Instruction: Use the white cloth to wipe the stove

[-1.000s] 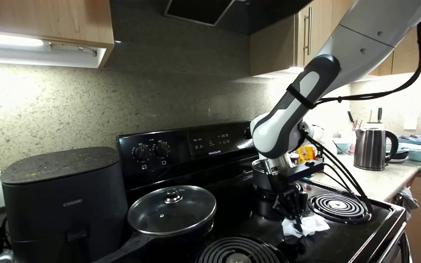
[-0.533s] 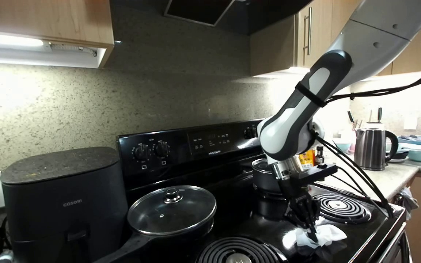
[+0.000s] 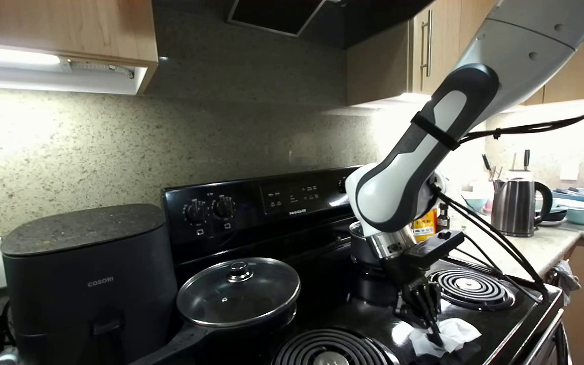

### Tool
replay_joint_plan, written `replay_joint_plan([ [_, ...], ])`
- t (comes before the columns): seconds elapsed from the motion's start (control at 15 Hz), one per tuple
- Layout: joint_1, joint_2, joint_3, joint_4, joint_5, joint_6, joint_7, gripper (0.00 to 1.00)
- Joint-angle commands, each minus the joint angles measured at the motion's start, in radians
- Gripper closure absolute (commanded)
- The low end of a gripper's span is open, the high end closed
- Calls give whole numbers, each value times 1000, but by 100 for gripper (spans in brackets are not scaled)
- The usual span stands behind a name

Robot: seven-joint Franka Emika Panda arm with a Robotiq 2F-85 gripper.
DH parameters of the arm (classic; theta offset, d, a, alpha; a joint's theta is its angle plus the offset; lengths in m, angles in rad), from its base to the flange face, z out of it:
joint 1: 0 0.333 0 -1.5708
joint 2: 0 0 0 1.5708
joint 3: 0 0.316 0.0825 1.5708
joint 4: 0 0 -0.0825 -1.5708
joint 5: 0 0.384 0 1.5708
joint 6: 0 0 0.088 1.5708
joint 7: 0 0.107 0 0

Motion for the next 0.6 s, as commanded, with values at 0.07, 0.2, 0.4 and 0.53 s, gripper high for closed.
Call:
replay_joint_plan([
  [0.07, 43, 23, 59, -32, -28, 21, -58, 100],
  [0.2, 58, 21, 77, -29, -37, 13, -76, 100],
  [0.4, 72, 11, 102, -27, -25, -3, -127, 100],
  [0.53, 84, 5, 122, -28, -27, -6, -162, 100],
])
